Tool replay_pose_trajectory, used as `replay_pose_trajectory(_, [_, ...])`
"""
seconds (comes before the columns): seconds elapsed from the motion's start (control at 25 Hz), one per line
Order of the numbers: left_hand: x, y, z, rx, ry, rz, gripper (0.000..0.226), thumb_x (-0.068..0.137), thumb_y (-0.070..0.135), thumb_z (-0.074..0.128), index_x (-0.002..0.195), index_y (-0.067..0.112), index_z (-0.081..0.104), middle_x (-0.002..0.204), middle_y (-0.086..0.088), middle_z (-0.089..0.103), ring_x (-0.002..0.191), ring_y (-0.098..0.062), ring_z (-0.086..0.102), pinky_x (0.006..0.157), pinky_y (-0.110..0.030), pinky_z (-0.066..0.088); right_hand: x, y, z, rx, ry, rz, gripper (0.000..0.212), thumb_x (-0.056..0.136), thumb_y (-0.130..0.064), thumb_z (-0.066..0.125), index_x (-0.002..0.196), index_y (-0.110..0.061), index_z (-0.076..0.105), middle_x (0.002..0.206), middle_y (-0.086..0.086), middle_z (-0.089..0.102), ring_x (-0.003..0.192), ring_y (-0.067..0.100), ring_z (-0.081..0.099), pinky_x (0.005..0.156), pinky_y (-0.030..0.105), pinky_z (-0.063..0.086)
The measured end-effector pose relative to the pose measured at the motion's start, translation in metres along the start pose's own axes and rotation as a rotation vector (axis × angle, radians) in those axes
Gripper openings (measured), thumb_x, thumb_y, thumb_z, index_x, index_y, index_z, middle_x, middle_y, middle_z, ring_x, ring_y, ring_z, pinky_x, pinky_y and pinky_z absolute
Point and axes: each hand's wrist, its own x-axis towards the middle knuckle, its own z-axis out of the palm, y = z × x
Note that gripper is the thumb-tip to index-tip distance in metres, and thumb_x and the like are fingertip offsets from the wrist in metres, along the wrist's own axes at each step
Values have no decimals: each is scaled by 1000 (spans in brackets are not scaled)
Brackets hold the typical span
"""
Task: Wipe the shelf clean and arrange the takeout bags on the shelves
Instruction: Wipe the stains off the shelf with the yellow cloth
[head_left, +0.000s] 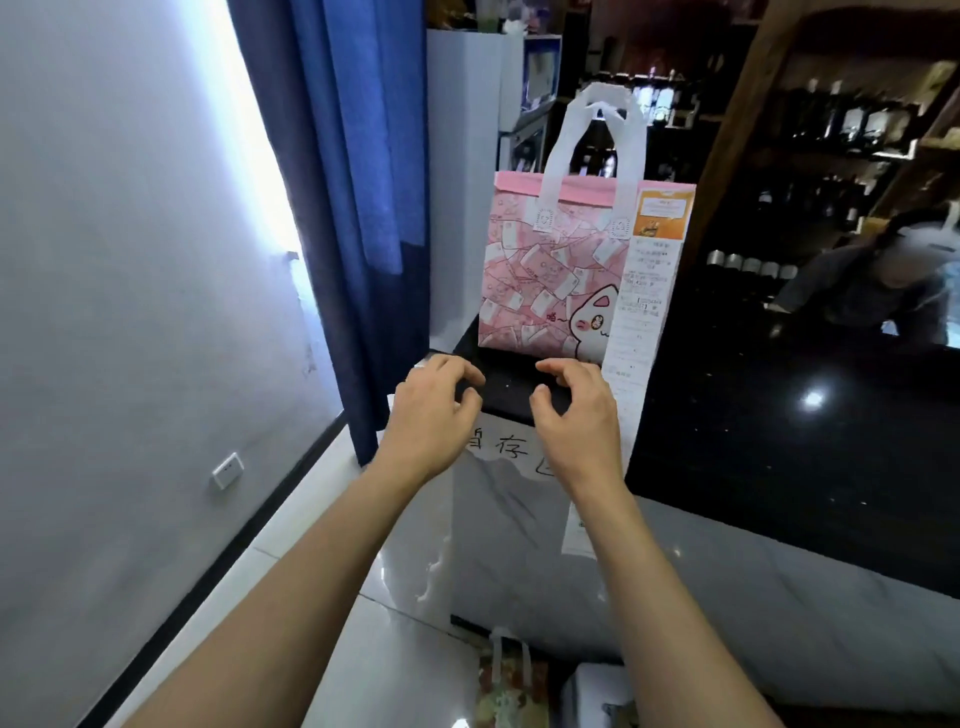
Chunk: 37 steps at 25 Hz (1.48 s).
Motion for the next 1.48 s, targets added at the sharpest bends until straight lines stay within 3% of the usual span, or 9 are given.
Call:
replay_pose_trajectory(0.2, [-67,10,-8,62,116,-210,16,96,20,52,105,23,64,115,2,62,105,-17,57,91,-30,50,-30,0,7,85,-201,-110,26,92,-21,61,116,-28,66,116,-13,57,112,13,56,100,44,47])
replay_pose_trajectory(0.36, [-134,16,-22,109,184,-354,17,95,17,51,105,21,64,114,2,61,107,-19,57,100,-43,45,-67,-9,17,166,-347,-155,22,94,-26,60,116,-28,65,115,-12,57,110,9,54,98,41,50])
replay_pose_trajectory(0.68, [-265,10,-76,264,402,-649,18,95,21,49,107,24,62,114,3,63,107,-19,55,98,-39,42,-166,-75,54,335,-672,-332,19,96,-27,61,115,-30,65,111,-14,56,105,10,58,94,39,54])
replay_pose_trajectory(0.88, [-360,14,-113,320,550,-836,18,96,21,47,108,23,60,116,3,62,109,-17,52,96,-38,44,-248,-123,78,422,-912,-472,22,96,-26,60,118,-26,66,118,-5,59,108,14,58,79,13,45])
replay_pose_trajectory(1.08, [-465,33,-141,361,699,-1005,15,96,20,49,106,23,61,113,6,60,108,-16,52,91,-35,45,-348,-170,74,524,-1113,-568,21,96,-25,61,116,-25,67,113,-8,58,110,10,56,86,22,50])
replay_pose_trajectory(1.2, [-526,55,-155,382,791,-1071,15,95,20,50,105,23,61,109,7,61,105,-15,53,89,-30,43,-407,-193,59,547,-1207,-634,20,96,-23,61,115,-25,68,113,-7,60,109,10,57,78,1,37])
replay_pose_trajectory(1.28, [-566,73,-161,414,827,-1101,16,95,20,51,106,23,61,113,5,63,106,-15,53,91,-31,43,-446,-208,44,554,-1254,-659,20,95,-21,60,114,-25,68,111,-6,61,107,10,58,75,-2,34])
replay_pose_trajectory(1.4, [-630,103,-165,441,876,-1150,14,96,21,51,106,23,61,114,4,64,107,-16,53,90,-32,44,-506,-225,11,594,-1316,-698,21,95,-20,60,114,-24,69,109,-6,60,106,11,59,85,8,42])
replay_pose_trajectory(1.48, [-670,124,-168,450,912,-1177,14,97,21,52,107,24,61,115,4,63,108,-17,53,90,-34,47,-543,-232,-13,622,-1354,-716,22,95,-20,59,114,-24,70,110,-7,59,106,13,60,92,31,53])
